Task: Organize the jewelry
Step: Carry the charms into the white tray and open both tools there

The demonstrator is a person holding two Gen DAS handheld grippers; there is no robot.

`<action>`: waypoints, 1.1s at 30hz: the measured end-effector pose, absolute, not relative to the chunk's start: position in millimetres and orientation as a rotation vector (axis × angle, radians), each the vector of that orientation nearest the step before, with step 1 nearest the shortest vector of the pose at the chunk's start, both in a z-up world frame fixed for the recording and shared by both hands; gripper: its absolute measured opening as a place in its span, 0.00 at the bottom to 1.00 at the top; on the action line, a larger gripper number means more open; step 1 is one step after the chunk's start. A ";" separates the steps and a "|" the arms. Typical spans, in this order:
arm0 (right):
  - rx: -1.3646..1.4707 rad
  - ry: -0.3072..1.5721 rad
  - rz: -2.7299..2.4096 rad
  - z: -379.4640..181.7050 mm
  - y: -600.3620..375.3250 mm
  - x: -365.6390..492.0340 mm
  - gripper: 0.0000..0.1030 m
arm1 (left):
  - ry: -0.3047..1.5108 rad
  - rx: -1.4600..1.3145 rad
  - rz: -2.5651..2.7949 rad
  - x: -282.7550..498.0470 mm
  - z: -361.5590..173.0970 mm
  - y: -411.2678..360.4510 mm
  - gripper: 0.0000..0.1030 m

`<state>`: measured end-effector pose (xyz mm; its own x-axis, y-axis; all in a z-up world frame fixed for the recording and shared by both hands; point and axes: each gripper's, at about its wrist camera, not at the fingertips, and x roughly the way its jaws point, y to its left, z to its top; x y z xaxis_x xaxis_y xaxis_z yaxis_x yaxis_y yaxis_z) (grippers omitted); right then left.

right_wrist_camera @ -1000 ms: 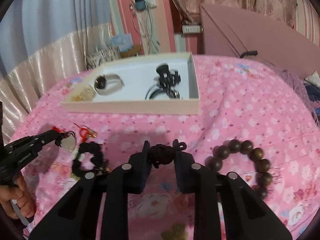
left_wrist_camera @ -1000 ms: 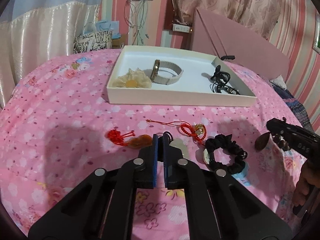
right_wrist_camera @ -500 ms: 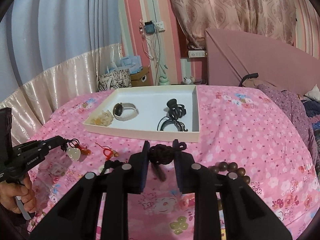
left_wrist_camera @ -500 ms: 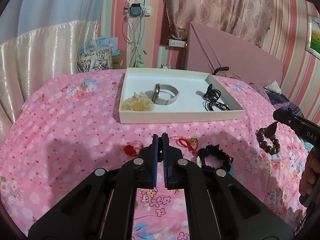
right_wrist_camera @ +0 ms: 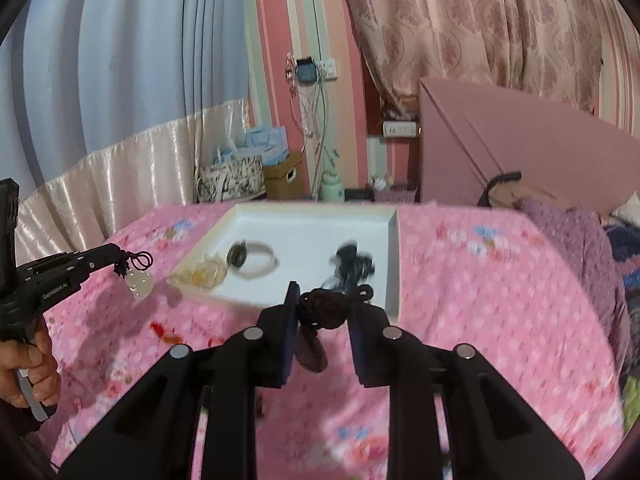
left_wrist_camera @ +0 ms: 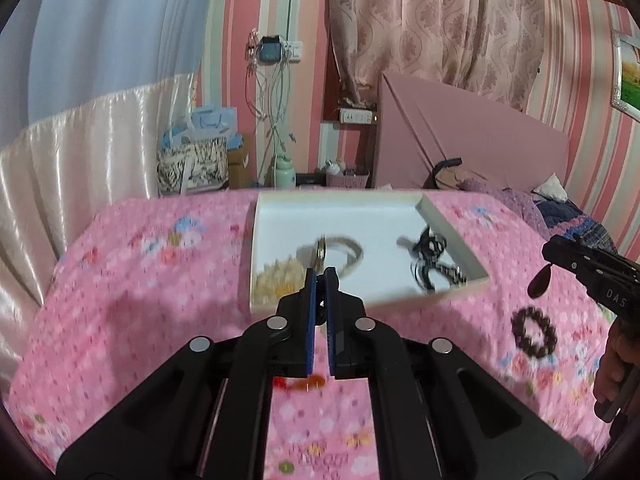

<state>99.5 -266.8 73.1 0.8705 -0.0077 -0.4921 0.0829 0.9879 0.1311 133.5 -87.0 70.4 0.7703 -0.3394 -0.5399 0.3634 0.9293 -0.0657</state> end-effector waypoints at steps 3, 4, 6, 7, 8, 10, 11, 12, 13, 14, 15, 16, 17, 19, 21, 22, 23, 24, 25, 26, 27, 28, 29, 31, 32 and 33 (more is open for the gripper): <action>0.149 0.490 -0.049 93.4 -273.4 117.3 0.22 | 0.553 0.055 -0.376 152.0 87.3 -93.1 0.02; 0.156 0.484 -0.042 98.0 -275.2 122.1 0.23 | 0.550 0.059 -0.375 157.0 90.4 -95.7 0.02; 0.176 0.473 -0.024 108.0 -281.7 133.7 0.23 | 0.547 0.065 -0.372 170.6 95.5 -100.3 0.02; 0.183 0.473 -0.019 112.5 -285.4 141.5 0.23 | 0.549 0.067 -0.372 176.8 97.2 -102.2 0.02; 0.188 0.473 -0.014 116.0 -287.5 148.2 0.23 | 0.550 0.066 -0.371 183.0 98.5 -103.8 0.02; 0.198 0.478 -0.002 119.8 -291.1 162.3 0.23 | 0.555 0.060 -0.371 198.1 100.8 -107.6 0.02; 0.197 0.484 -0.003 120.3 -292.2 169.4 0.23 | 0.558 0.058 -0.371 207.1 101.7 -109.3 0.02; 0.193 0.492 -0.003 119.6 -292.8 178.3 0.23 | 0.559 0.056 -0.372 212.6 101.8 -112.3 0.02; 0.193 0.499 -0.003 118.3 -292.3 183.7 0.23 | 0.559 0.061 -0.372 218.2 101.4 -115.0 0.02; 0.191 0.512 -0.006 115.4 -292.2 191.9 0.23 | 0.558 0.072 -0.372 223.4 100.6 -118.8 0.02; 0.182 0.525 -0.011 111.9 -291.5 199.6 0.23 | 0.560 0.083 -0.370 230.6 99.0 -122.1 0.02; 0.176 0.533 -0.015 108.5 -291.2 204.9 0.23 | 0.565 0.087 -0.370 237.5 96.9 -124.8 0.02; 0.168 0.546 -0.019 103.9 -290.6 212.5 0.23 | 0.577 0.087 -0.370 245.8 93.5 -127.2 0.02; 0.144 0.572 -0.032 94.3 -290.1 227.3 0.23 | 0.604 0.076 -0.369 260.1 85.5 -129.7 0.02; 0.134 0.598 -0.046 85.0 -291.6 243.4 0.23 | 0.631 0.064 -0.364 274.5 75.7 -131.4 0.02; 0.134 0.607 -0.050 81.0 -293.0 248.8 0.23 | 0.643 0.059 -0.365 282.1 70.7 -132.4 0.02; 0.138 0.618 -0.055 75.3 -295.0 257.1 0.23 | 0.652 0.054 -0.363 291.1 64.7 -133.0 0.02; 0.142 0.630 -0.060 69.8 -297.0 265.1 0.23 | 0.659 0.056 -0.356 297.1 60.3 -134.3 0.02; 0.141 0.639 -0.063 66.1 -297.5 271.0 0.23 | 0.671 0.051 -0.352 304.4 54.3 -134.1 0.02; 0.133 0.647 -0.069 61.7 -298.3 278.7 0.23 | 0.681 0.043 -0.353 310.7 49.7 -133.9 0.02; 0.130 0.653 -0.073 59.1 -299.4 284.4 0.23 | 0.690 0.045 -0.346 318.3 43.7 -134.6 0.02; 0.128 0.665 -0.076 55.3 -300.4 291.5 0.23 | 0.696 0.048 -0.340 323.4 39.4 -135.7 0.02; 0.126 0.672 -0.076 52.6 -301.4 297.4 0.23 | 0.705 0.047 -0.339 330.2 33.6 -136.3 0.02; 0.118 0.686 -0.082 47.6 -304.2 308.5 0.23 | 0.716 0.055 -0.330 339.0 26.5 -139.7 0.02; 0.119 0.698 -0.085 44.6 -305.7 315.2 0.23 | 0.722 0.059 -0.324 343.9 23.0 -141.1 0.02; 0.124 0.707 -0.082 41.8 -307.2 321.7 0.23 | 0.732 0.055 -0.324 349.6 18.7 -142.2 0.02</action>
<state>321.7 -307.2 41.8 0.7574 -0.0328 -0.6521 0.1170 0.9894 0.0861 349.6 -142.2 18.7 0.6968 -0.2710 -0.6641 0.3090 0.9490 -0.0631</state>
